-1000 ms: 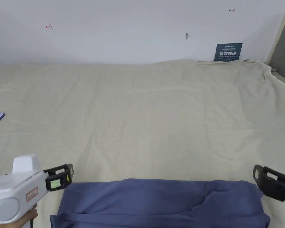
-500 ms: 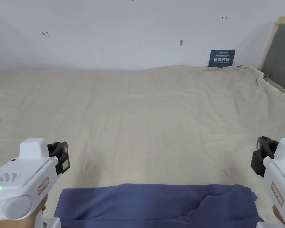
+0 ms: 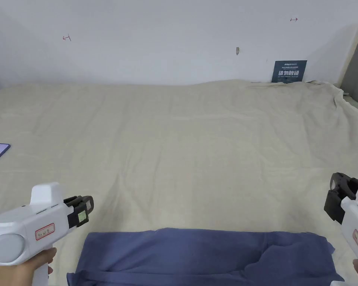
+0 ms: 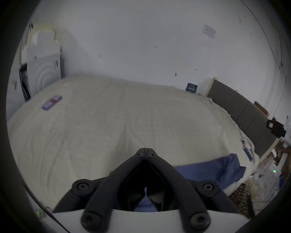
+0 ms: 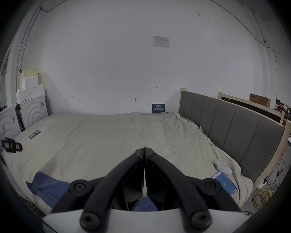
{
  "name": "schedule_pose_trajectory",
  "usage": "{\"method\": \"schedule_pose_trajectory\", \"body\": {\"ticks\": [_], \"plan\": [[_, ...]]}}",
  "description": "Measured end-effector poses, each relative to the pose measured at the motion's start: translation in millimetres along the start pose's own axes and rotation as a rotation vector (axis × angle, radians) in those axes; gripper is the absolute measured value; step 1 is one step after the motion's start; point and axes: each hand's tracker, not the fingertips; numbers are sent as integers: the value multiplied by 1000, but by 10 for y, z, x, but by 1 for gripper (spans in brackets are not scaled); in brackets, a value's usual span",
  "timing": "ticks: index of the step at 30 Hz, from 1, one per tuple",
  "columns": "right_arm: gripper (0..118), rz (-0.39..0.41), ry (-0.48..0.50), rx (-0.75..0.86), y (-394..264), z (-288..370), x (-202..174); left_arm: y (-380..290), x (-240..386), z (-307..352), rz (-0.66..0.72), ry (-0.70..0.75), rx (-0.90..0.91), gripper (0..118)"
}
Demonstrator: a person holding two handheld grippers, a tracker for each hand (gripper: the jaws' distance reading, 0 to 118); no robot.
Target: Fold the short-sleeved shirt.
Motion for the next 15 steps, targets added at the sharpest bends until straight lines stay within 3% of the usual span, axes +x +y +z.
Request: {"method": "schedule_pose_trajectory", "body": {"ticks": [10, 13, 15], "plan": [[0, 10, 1, -28, -29, -64, -15, -323, -800, -436, 206, -66, -293, 0], [0, 13, -4, -38, -52, -103, -5, -425, -910, -577, 213, -43, -363, 24], [0, 14, -4, -48, -63, -128, -1, -493, -971, -676, 212, -7, -413, 58]]}}
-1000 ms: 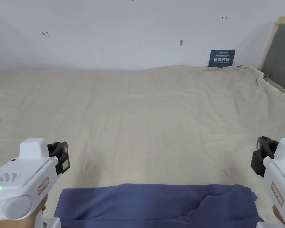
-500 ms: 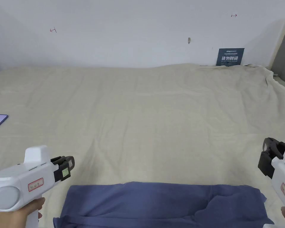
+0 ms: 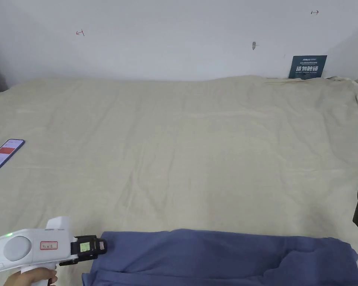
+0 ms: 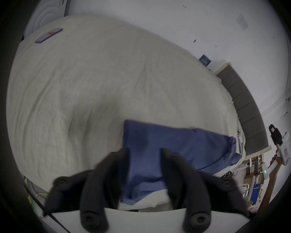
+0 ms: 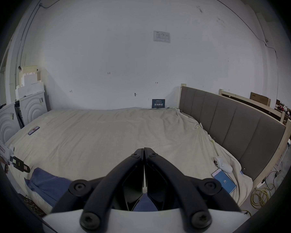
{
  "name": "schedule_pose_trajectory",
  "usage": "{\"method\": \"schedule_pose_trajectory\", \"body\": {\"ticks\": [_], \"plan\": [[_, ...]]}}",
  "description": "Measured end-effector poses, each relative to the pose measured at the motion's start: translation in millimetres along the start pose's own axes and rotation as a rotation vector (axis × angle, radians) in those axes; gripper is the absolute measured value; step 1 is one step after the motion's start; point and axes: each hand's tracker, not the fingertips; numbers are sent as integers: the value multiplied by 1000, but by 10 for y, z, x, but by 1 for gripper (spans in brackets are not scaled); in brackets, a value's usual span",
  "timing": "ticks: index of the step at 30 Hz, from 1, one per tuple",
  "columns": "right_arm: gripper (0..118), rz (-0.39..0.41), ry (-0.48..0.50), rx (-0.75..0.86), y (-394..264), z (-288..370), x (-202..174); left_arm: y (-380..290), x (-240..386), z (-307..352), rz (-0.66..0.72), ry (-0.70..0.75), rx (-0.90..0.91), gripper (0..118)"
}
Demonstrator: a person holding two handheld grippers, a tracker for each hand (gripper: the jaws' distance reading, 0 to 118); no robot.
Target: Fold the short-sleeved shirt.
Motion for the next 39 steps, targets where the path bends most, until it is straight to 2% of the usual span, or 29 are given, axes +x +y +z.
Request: {"method": "schedule_pose_trajectory", "body": {"ticks": [1, 2, 8, 15, 17, 19, 21, 22, 24, 31, 39], "plan": [[0, 3, 0, -5, -4, -12, 0, -10, -30, -55, 2, 3, -7, 68], [0, 8, -2, -9, -7, -22, -1, -23, -53, -92, 2, 5, -13, 71], [0, 14, -6, -28, -22, -85, 7, -40, -115, -290, 33, -28, -76, 71], [0, 16, -11, -45, -46, -123, 22, -26, -7, -457, -55, -37, -114, 63], [0, 16, -14, -47, -55, -118, 29, -5, -21, -462, -55, -46, -122, 53], [0, 18, -15, -51, -62, -126, 41, 16, -15, -447, -68, -35, -127, 51], [0, 18, -16, -55, -70, -124, 45, 24, -50, -460, -87, 1, -135, 26], [0, 18, -17, -56, -75, -125, 47, 35, -53, -451, -73, -18, -131, 19], [0, 16, -19, -59, -85, -122, 49, 28, -36, -456, -34, -71, -130, 13], [0, 1, -15, -64, -98, -111, 72, 25, 132, -403, -136, 13, -99, 3], [0, -3, -8, -48, -54, -88, 98, 131, 228, 145, -120, -1, -19, 2]]}}
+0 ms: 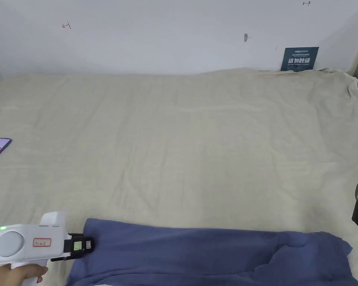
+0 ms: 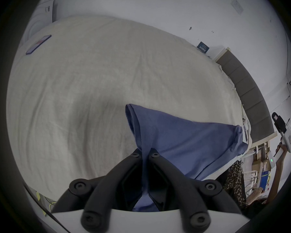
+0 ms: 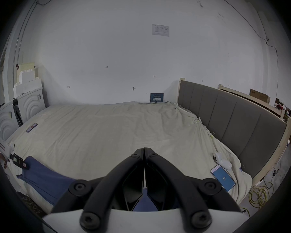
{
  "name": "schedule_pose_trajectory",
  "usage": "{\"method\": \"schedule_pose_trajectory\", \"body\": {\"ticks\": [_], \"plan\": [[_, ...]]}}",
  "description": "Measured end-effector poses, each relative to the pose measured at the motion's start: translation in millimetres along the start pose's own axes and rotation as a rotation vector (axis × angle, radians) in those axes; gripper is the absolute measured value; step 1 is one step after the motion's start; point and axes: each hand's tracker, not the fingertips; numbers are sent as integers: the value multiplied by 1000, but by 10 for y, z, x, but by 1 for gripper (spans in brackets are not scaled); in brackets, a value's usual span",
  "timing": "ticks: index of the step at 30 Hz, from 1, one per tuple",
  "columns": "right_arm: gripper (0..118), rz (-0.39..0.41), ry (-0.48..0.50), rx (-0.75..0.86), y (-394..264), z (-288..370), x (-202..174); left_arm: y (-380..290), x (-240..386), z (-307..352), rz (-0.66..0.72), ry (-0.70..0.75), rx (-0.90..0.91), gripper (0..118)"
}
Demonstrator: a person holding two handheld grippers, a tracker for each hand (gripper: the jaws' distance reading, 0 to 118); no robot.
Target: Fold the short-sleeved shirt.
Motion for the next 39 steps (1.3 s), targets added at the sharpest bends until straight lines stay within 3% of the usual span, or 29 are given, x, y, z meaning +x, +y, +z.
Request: {"method": "schedule_pose_trajectory", "body": {"ticks": [10, 14, 18, 26, 39], "plan": [[0, -8, 31, 30, 48, 34, 10, 18, -125, 554, 115, 138, 13, 2], [0, -20, 39, 38, 47, 63, 25, 64, 202, 612, 123, 106, 13, 2], [0, -21, 41, 49, 45, 117, 55, 160, 695, 597, 44, -20, 0, 2], [0, -36, 17, 51, 21, 204, 211, 251, 1586, 160, -95, -151, -75, 2], [0, -42, -19, 54, 12, 318, 384, 35, 2261, -1095, -78, -179, -224, 3]]}}
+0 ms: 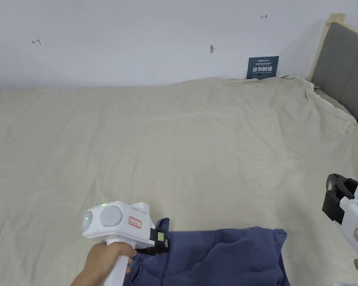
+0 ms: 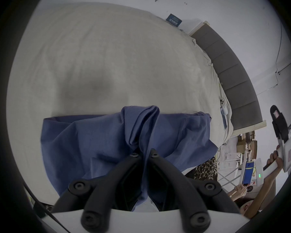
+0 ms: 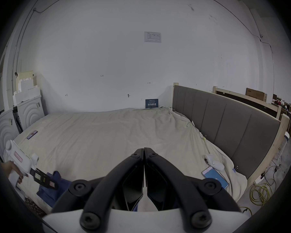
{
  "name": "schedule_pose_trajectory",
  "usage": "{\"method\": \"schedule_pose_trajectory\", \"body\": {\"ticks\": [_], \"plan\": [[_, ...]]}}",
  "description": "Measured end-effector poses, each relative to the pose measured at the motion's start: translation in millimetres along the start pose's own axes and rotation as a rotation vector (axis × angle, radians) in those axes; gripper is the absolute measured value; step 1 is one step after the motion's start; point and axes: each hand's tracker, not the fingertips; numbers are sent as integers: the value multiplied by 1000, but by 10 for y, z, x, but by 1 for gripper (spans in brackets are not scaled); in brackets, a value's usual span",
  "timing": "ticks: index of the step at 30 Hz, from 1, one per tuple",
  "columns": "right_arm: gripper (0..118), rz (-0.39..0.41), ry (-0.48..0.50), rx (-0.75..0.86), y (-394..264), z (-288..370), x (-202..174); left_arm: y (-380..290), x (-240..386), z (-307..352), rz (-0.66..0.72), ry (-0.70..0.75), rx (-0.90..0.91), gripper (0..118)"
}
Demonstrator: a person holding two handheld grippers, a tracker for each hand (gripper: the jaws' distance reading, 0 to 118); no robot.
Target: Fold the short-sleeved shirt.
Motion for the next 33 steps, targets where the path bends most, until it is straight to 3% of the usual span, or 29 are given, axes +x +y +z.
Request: {"method": "schedule_pose_trajectory", "body": {"ticks": [4, 6, 8, 9, 11, 16, 21, 25, 26, 29, 30, 31, 32, 33], "plan": [[0, -2, -6, -3, -12, 21, 17, -40, 122, -236, -24, 54, -9, 11], [0, -4, -9, -6, -24, 32, 23, -45, 140, -277, -29, 57, -1, 35], [0, -7, -10, -9, -35, 39, 30, -47, 160, -279, -21, 56, 12, 78], [0, -9, -10, -12, -38, 42, 33, -50, 171, -261, -16, 58, 26, 93], [0, -8, -12, -13, -44, 50, 33, -36, 167, -168, -16, 47, 56, 108], [0, -8, -12, -11, -30, 70, 33, -37, 95, 330, -22, -3, 185, 107], [0, -7, -11, 0, -1, 74, 23, -63, -234, 840, -10, 12, 364, 108], [0, -19, -6, 2, 6, 50, 8, -74, -542, 1050, 12, 54, 409, 106], [0, -19, -5, 2, 8, 49, 1, -98, -590, 1075, 11, 83, 434, 98], [0, -22, -3, 5, 13, 49, -12, -227, -696, 1073, -53, 174, 525, 53], [0, -23, -1, 4, 14, 49, -13, -270, -727, 1042, -73, 194, 529, 46], [0, -23, -1, 5, 15, 51, -16, -307, -754, 994, -83, 204, 519, 46], [0, -21, -2, 5, 16, 53, -17, -328, -788, 938, -82, 205, 508, 24], [0, -19, -1, 5, 17, 55, -18, -361, -817, 876, -83, 207, 503, 17]]}}
